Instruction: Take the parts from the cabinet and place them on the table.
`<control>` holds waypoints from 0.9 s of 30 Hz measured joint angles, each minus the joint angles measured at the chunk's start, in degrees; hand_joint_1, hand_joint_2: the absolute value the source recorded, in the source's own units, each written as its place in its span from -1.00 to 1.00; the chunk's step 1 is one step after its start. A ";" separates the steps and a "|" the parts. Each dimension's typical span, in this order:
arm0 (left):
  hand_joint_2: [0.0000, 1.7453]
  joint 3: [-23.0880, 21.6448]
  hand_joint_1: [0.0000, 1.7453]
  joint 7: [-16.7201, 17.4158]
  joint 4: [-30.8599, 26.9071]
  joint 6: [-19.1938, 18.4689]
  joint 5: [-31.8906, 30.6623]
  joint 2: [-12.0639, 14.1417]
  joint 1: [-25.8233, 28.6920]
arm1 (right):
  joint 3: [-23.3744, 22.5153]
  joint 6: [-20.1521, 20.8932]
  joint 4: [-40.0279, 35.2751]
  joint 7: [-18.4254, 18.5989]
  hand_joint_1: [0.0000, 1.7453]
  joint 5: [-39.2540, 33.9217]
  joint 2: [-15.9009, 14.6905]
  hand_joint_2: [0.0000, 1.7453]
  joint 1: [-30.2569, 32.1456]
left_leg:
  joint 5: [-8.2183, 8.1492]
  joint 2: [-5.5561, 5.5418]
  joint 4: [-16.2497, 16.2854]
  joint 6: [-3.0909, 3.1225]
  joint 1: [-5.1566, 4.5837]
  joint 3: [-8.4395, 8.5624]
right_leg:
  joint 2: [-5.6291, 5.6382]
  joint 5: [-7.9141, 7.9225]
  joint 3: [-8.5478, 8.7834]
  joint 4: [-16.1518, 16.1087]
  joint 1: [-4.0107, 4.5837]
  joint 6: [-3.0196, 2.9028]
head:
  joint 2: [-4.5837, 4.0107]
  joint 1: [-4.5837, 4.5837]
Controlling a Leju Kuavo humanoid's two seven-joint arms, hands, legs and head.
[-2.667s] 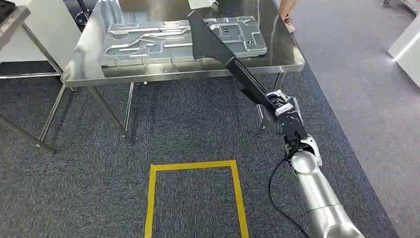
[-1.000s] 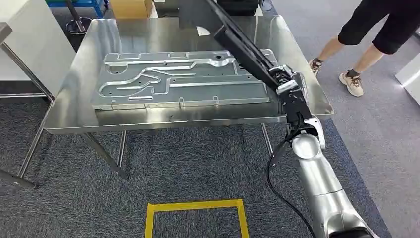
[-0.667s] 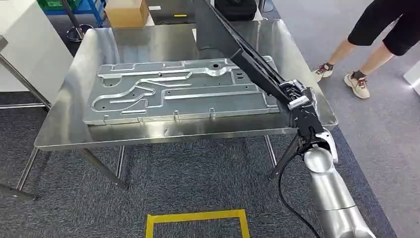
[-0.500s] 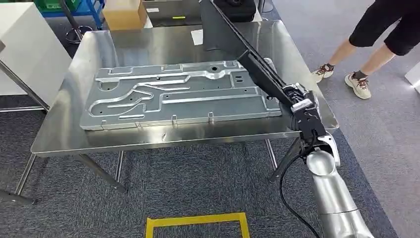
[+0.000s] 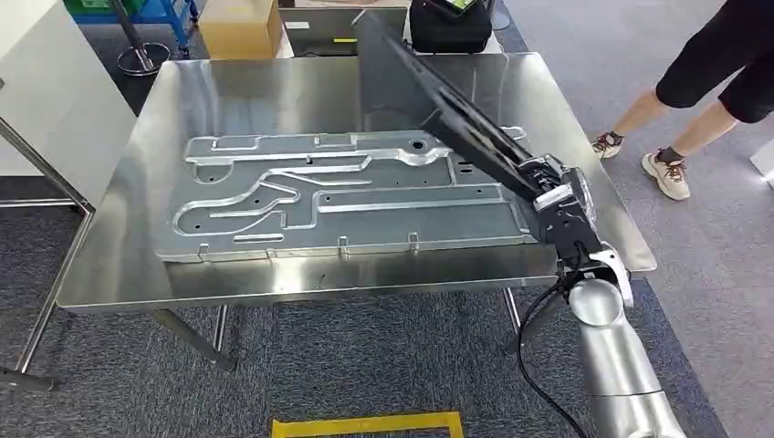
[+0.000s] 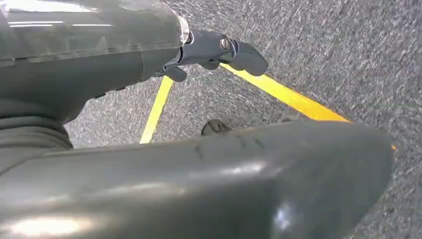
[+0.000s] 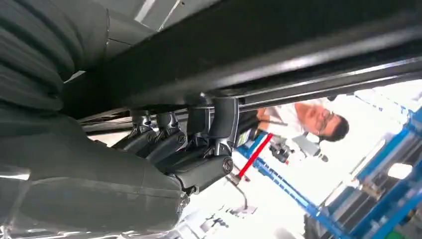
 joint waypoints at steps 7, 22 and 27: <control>-1.00 -0.39 -1.00 -0.17 0.02 -0.15 0.52 0.15 -0.28 | 1.49 -2.73 1.75 2.08 1.00 4.88 1.20 1.00 -2.16 | -2.42 -0.38 1.41 -0.96 -0.31 0.82 | -0.12 8.00 3.76 -12.76 -0.39 -0.66 | 0.00 -0.09; -1.00 -1.25 -1.00 0.55 0.02 -1.36 1.07 0.11 -0.48 | 5.95 -8.18 15.79 7.37 1.00 18.76 3.74 1.00 -15.01 | -2.41 -0.08 0.75 -1.64 -0.07 1.21 | 0.21 7.85 3.86 -12.73 -0.02 -1.23 | 0.00 -0.09; -1.00 -2.47 -1.00 1.38 0.02 -2.36 0.44 0.31 -0.75 | 8.96 -12.04 27.91 12.28 1.00 36.03 5.70 1.00 -22.58 | -2.36 0.02 0.76 -1.72 -0.08 1.25 | 0.24 7.91 3.88 -12.75 -0.02 -1.28 | 0.00 -0.09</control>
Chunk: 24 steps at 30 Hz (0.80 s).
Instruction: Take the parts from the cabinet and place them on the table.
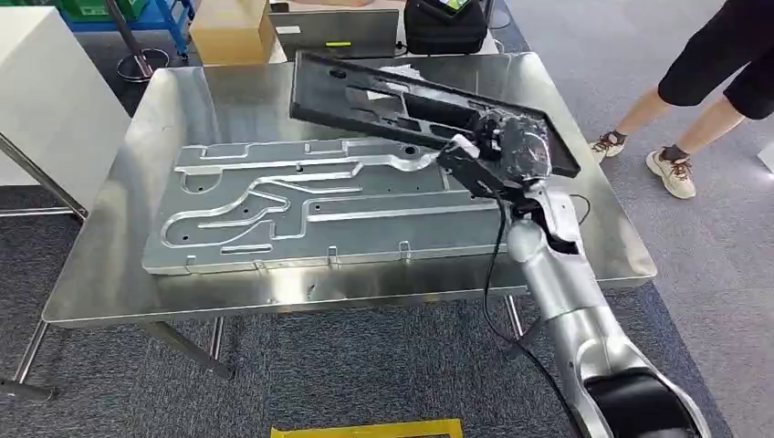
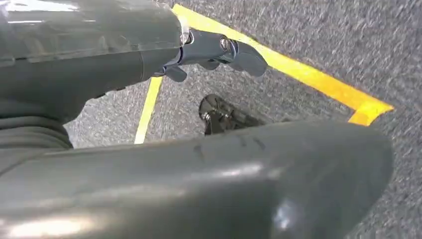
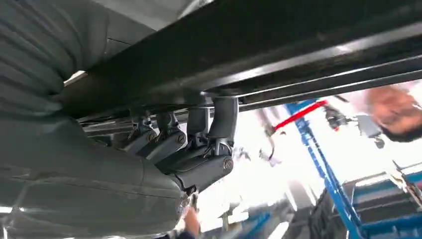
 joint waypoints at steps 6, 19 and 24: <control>-1.00 -1.73 -1.00 0.29 0.00 -0.55 -0.39 0.35 -0.24 | 1.73 -1.16 15.15 1.64 1.00 8.40 2.36 1.00 -5.52 | 0.04 -0.10 0.01 -0.05 0.01 -0.01 | -0.08 0.00 0.03 0.00 0.01 -0.01 | 0.00 0.00; -1.00 -2.47 -1.00 -0.24 0.00 0.44 -0.88 0.48 -0.42 | 8.68 -1.82 31.30 0.48 -1.00 5.78 5.75 -1.00 -7.39 | 0.01 -0.09 0.01 -0.09 0.01 0.00 | -0.05 -0.01 0.00 -0.01 0.02 -0.02 | 0.00 0.00; -1.00 -2.56 -1.00 -1.66 0.00 1.27 0.20 0.64 -0.43 | 8.85 -1.80 33.07 0.42 -1.00 6.94 6.67 -1.00 -7.45 | 0.01 -0.07 0.01 -0.09 0.00 0.03 | -0.03 -0.01 0.02 -0.01 0.01 -0.02 | 0.00 0.00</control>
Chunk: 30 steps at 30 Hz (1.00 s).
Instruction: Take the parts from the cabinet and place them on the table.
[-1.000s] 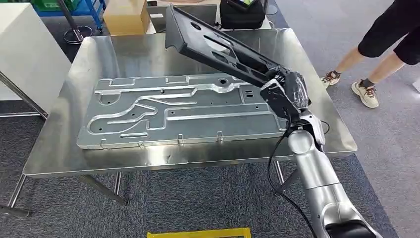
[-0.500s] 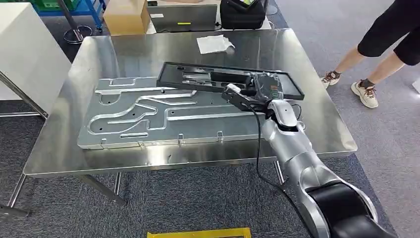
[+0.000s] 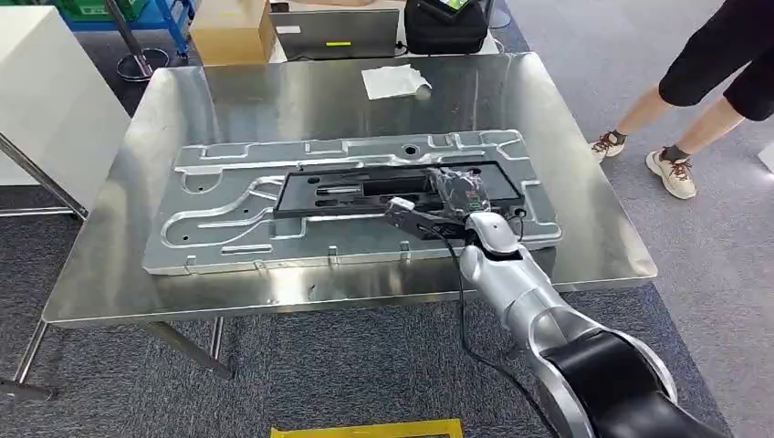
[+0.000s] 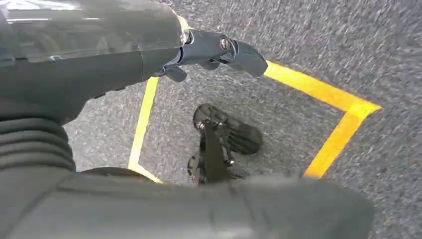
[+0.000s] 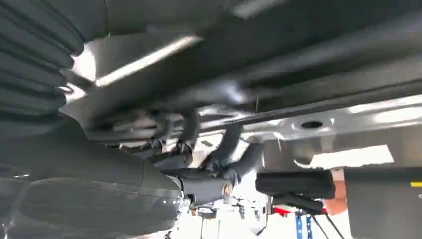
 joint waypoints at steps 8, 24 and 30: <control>-1.00 0.00 -1.00 0.50 0.00 0.02 0.94 0.17 0.02 | 0.00 0.02 1.46 0.07 -1.00 0.85 0.90 -1.00 -0.01 | 0.00 0.00 0.00 0.00 0.00 0.01 | 0.01 0.00 0.01 0.00 0.00 0.00 | 0.00 0.00; -1.00 0.02 -1.00 0.52 0.00 0.26 3.60 0.13 0.07 | -4.79 -1.39 -10.20 -9.82 -1.00 -3.92 3.45 -1.00 2.10 | 0.00 0.01 0.00 0.00 0.00 0.03 | 0.01 0.00 0.01 0.00 0.01 0.00 | 0.00 0.00; -1.00 0.02 -1.00 0.00 0.00 1.12 4.98 0.02 0.46 | -5.44 3.74 -37.44 -11.15 -1.00 -22.86 3.95 -1.00 8.52 | -0.02 -0.03 0.00 -0.03 0.00 0.02 | -0.03 -0.05 0.00 -0.02 0.02 -0.05 | 0.00 0.00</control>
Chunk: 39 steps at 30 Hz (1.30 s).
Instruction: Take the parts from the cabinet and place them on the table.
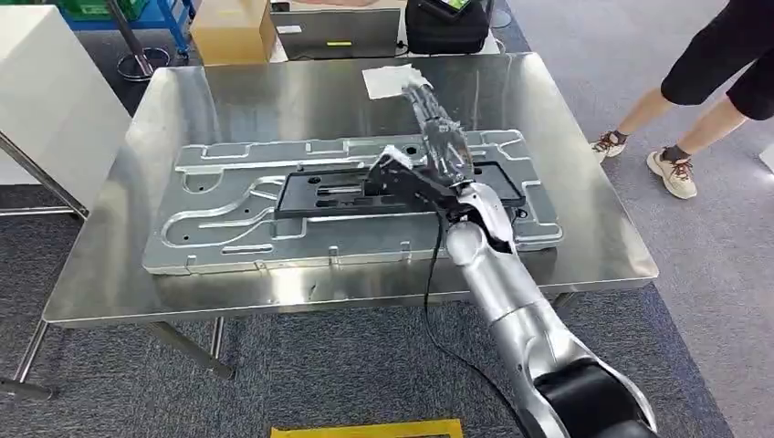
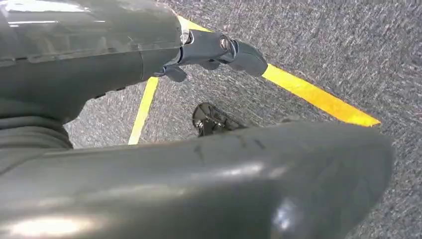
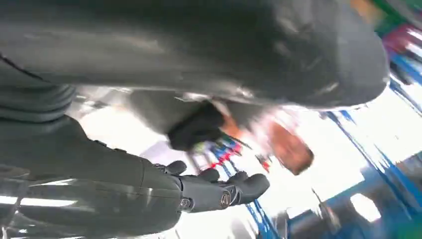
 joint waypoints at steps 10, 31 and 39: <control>-1.00 0.00 -1.00 -0.63 0.00 0.33 1.55 -0.46 0.45 | -0.61 -0.92 -35.46 -6.69 -1.00 -28.27 -4.72 1.00 12.86 | -0.17 0.05 -0.01 -0.03 0.00 0.08 | 0.09 -0.02 0.12 -0.16 -0.01 -0.01 | 0.00 0.00; -1.00 0.31 -1.00 -2.69 0.00 1.09 6.56 -1.42 0.58 | -17.03 29.48 -47.80 -23.04 -1.00 -47.32 -1.94 -1.00 49.13 | -0.39 -0.02 0.57 0.39 -0.42 0.16 | 0.03 0.18 0.70 -0.39 -0.32 0.61 | 0.00 0.00; -1.00 0.31 -1.00 -3.08 0.00 1.95 6.80 -2.14 0.43 | -22.38 28.00 -47.08 -21.95 -1.00 -45.53 0.13 -1.00 52.86 | 2.37 0.83 -0.89 1.97 -0.07 -1.39 | -0.20 -10.70 -4.78 15.44 -0.39 1.49 | 0.00 0.00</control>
